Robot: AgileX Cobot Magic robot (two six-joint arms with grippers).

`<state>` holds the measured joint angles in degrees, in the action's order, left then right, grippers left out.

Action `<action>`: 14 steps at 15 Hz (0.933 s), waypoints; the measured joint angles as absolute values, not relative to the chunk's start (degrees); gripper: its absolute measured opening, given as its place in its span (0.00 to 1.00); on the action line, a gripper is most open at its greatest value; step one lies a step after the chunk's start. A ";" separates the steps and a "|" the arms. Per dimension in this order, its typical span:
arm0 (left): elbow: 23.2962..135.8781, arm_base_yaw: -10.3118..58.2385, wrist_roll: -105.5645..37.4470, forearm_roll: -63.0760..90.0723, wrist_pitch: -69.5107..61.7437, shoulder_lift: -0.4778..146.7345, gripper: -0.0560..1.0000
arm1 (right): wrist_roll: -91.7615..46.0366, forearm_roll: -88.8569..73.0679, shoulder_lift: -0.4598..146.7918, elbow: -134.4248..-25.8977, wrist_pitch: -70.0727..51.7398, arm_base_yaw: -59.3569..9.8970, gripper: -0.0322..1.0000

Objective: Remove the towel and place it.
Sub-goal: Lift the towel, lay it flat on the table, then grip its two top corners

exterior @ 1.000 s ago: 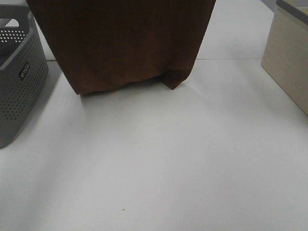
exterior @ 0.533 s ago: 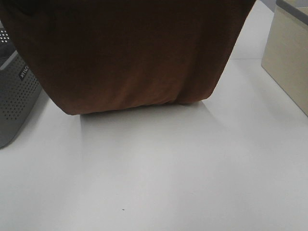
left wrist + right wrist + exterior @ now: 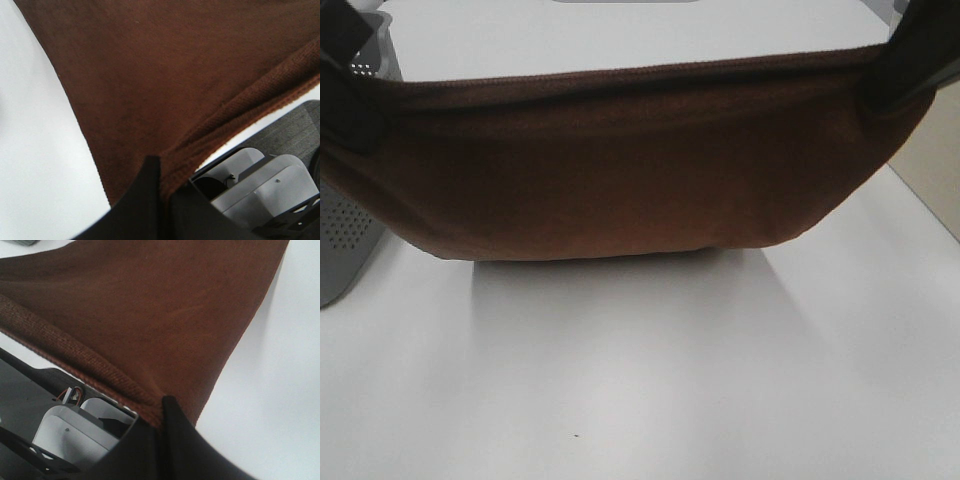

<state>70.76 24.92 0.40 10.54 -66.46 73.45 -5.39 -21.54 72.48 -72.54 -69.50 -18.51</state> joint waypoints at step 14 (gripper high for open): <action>45.55 24.92 0.34 24.98 -66.12 70.19 0.05 | -4.53 -28.53 64.23 -43.09 -68.87 -18.45 0.04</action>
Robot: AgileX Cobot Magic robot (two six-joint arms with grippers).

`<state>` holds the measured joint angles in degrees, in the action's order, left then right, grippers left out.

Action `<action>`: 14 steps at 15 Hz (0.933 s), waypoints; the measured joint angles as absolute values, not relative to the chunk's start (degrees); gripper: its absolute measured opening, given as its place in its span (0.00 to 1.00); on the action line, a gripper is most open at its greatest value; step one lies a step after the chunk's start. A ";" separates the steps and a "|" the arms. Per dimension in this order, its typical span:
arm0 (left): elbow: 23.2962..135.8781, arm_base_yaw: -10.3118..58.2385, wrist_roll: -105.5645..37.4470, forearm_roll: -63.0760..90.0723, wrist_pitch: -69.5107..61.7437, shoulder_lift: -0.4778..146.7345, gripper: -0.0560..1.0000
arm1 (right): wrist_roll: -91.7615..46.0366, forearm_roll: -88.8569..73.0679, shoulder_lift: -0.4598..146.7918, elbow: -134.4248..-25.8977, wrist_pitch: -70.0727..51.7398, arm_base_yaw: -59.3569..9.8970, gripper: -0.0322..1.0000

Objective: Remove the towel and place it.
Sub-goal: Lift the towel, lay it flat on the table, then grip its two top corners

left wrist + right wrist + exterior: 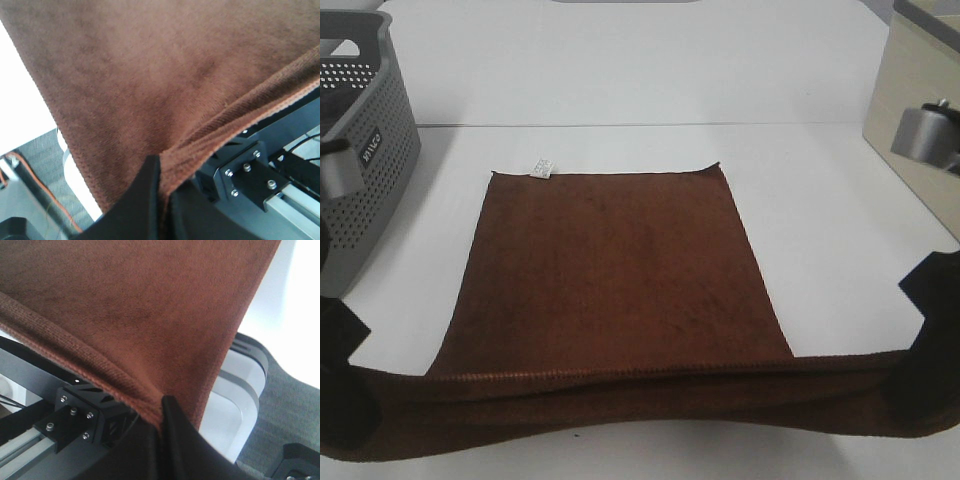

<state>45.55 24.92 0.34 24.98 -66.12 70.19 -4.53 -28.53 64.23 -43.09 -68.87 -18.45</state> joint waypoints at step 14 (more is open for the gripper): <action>45.03 38.04 -0.46 22.17 -66.81 95.00 0.05 | -18.39 -30.94 92.36 -37.01 -63.60 -17.88 0.04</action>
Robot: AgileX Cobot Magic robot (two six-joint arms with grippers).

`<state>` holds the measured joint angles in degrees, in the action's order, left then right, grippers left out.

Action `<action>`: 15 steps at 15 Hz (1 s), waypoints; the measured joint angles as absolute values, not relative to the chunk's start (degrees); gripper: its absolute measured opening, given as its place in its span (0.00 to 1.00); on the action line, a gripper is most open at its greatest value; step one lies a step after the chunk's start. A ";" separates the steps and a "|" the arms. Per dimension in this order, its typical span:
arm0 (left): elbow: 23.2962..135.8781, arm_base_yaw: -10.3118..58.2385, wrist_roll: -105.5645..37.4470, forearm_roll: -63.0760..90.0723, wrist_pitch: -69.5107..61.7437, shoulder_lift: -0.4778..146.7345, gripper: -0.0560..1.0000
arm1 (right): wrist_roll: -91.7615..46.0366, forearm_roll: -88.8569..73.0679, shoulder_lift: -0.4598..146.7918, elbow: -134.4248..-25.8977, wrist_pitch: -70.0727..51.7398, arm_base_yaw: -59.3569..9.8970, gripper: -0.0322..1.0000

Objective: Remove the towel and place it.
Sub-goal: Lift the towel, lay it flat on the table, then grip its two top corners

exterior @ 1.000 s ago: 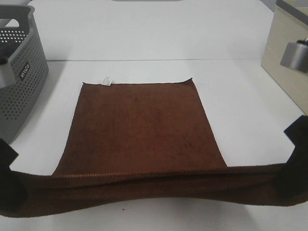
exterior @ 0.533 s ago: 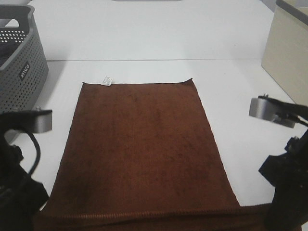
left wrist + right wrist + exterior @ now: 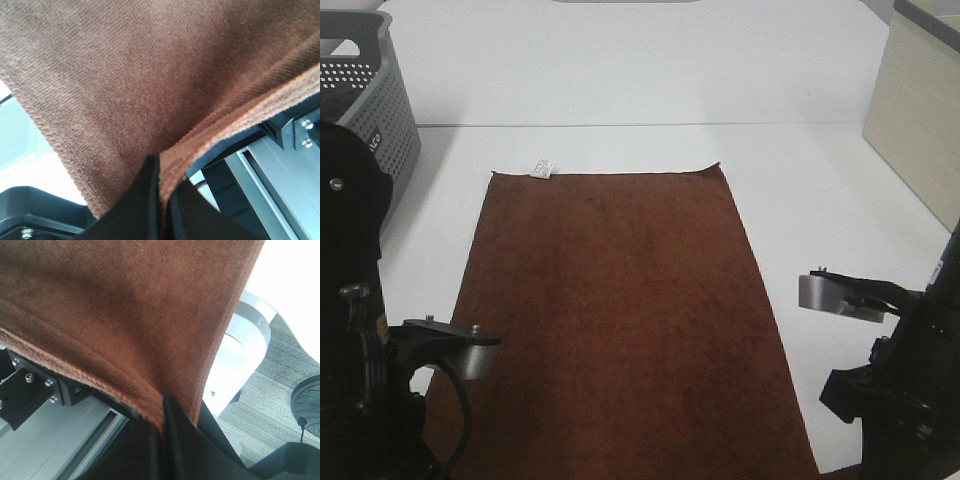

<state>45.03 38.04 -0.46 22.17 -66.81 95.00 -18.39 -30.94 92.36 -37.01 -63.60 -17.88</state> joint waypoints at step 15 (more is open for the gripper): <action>44.69 38.16 -0.34 30.31 -64.23 95.00 0.13 | -23.49 -35.41 92.76 -33.63 -62.97 -17.82 0.08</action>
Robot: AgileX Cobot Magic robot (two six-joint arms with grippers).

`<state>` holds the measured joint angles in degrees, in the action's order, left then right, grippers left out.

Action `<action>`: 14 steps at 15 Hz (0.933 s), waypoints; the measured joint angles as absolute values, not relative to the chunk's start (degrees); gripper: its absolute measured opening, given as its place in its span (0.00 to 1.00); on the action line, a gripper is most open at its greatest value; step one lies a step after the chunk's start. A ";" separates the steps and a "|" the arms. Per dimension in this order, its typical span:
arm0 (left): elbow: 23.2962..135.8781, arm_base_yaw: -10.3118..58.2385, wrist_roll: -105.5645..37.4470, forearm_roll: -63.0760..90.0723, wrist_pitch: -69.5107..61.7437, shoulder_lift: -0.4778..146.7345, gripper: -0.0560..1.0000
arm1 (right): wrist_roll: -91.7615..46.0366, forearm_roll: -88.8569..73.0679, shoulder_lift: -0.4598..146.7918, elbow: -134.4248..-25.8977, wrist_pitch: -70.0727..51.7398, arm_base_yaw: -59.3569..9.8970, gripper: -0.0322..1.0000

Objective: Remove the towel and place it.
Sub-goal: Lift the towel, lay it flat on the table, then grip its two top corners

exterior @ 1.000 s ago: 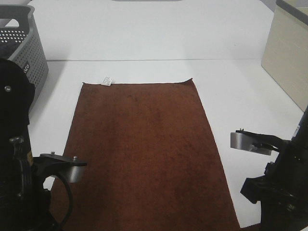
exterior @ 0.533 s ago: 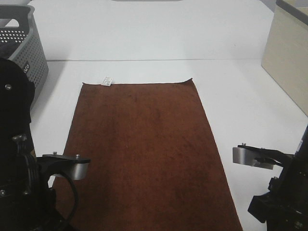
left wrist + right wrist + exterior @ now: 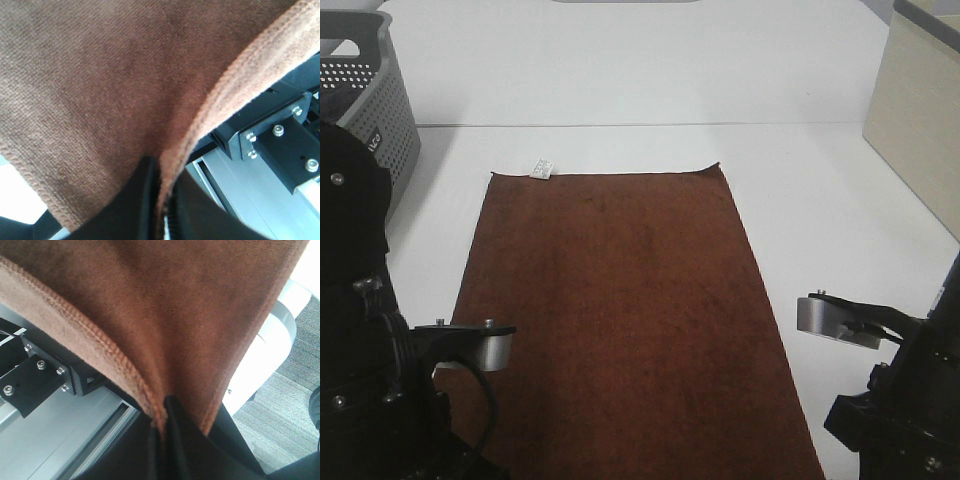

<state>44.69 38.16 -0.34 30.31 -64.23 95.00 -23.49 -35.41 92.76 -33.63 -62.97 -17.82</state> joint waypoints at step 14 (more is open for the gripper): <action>48.47 44.86 2.35 31.74 -62.97 95.05 0.96 | -21.72 -35.29 92.65 -35.87 -64.80 -17.82 0.79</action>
